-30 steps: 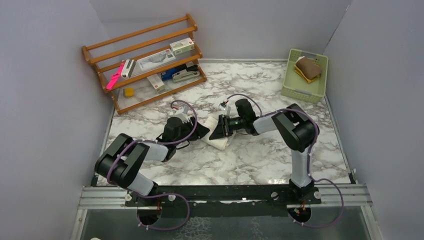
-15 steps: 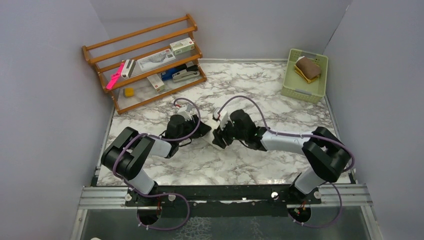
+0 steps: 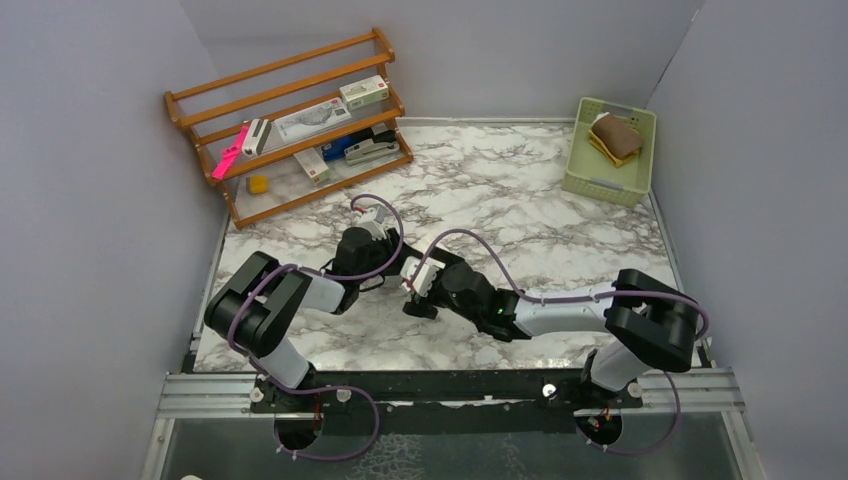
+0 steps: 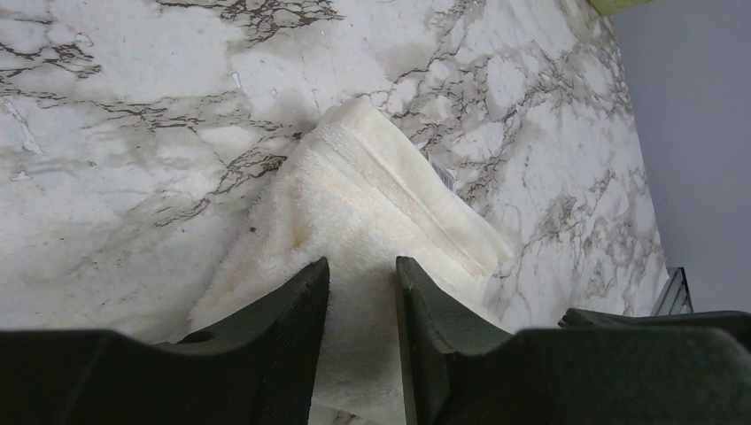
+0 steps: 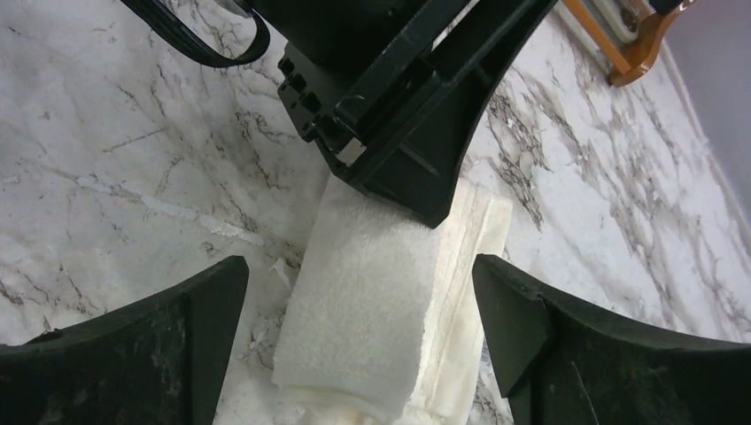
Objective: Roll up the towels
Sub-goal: Roll the towel at the center of the board.
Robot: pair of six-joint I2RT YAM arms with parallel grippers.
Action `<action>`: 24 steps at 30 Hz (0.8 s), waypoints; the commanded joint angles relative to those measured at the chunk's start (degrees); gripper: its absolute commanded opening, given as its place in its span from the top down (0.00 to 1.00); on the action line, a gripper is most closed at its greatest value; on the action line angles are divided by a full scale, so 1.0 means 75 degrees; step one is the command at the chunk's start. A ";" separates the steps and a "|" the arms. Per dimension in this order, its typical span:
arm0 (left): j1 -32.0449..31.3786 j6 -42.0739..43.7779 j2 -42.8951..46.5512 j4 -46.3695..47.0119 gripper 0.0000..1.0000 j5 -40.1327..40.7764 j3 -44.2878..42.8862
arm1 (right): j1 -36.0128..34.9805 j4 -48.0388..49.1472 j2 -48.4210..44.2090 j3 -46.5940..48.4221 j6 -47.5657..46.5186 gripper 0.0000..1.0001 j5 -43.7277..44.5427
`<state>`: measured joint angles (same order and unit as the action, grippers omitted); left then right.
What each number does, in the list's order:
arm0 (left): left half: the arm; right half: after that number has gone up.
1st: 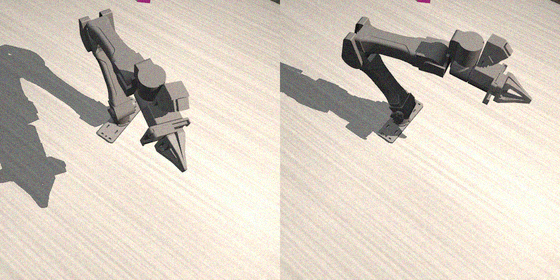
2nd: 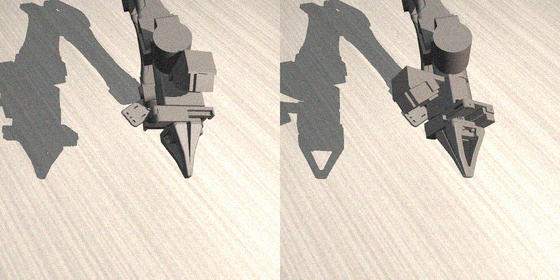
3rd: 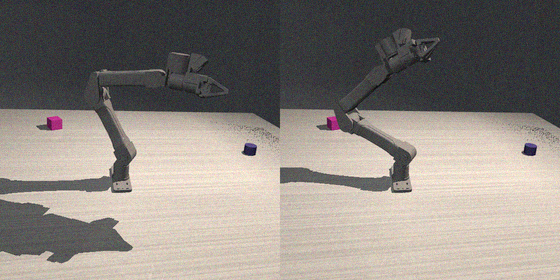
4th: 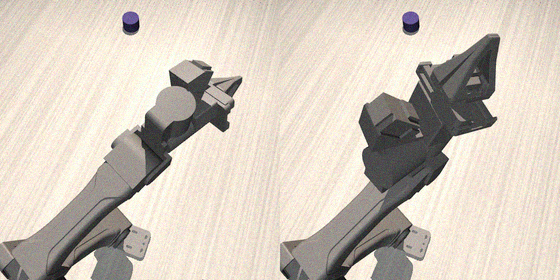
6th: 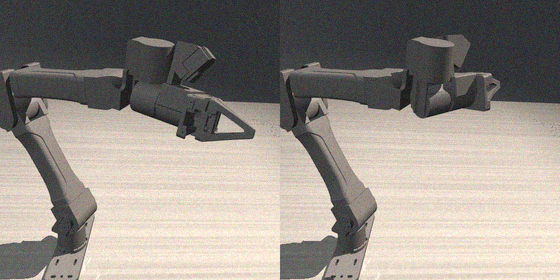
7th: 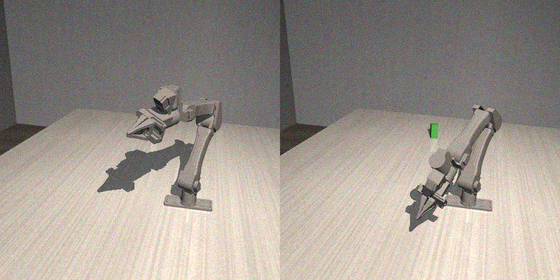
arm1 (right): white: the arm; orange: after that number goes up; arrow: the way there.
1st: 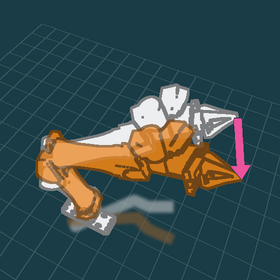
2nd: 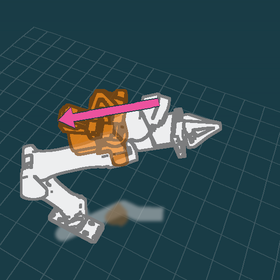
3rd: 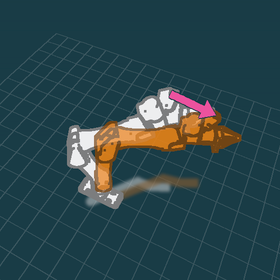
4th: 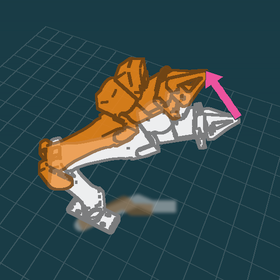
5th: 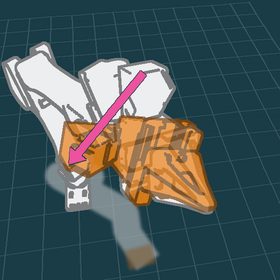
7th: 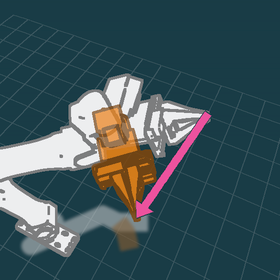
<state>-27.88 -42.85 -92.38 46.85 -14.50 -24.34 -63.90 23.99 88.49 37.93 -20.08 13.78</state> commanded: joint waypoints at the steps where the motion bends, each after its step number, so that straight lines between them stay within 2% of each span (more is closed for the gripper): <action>1: -0.0024 0.0299 -0.0320 -0.0908 0.63 0.0281 0.0081 | -0.0280 0.0590 0.0344 0.0367 -0.0772 0.00 0.0897; 6: -0.0021 0.0321 -0.0391 -0.0903 0.63 0.0255 0.0060 | -0.0391 0.0228 0.0888 0.0629 -0.0762 0.02 0.1321; 13: -0.0021 0.0346 -0.0495 -0.0938 0.63 0.0212 0.0012 | -0.0412 -0.0730 0.1204 0.0857 0.0010 0.15 0.1378; 18: -0.0021 0.0356 -0.0526 -0.1029 0.63 0.0153 -0.0094 | -0.0417 -0.1287 0.1303 0.0939 0.0522 0.29 0.1087; 21: -0.0021 0.0386 -0.0517 -0.1148 0.63 0.0158 -0.0158 | -0.0419 -0.1620 0.1497 0.1068 0.0880 0.31 0.1042; 22: -0.0001 0.0425 -0.0414 -0.1362 0.63 0.0170 -0.0238 | -0.0410 -0.2001 0.1763 0.1245 0.1469 0.32 0.0985; 24: 0.0049 0.0438 -0.0293 -0.1482 0.63 0.0137 -0.0252 | -0.0405 -0.2158 0.1870 0.1298 0.1811 0.32 0.0922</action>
<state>-27.88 -42.33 -93.97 45.45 -14.74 -26.37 -66.65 13.30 99.09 45.60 -14.57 22.02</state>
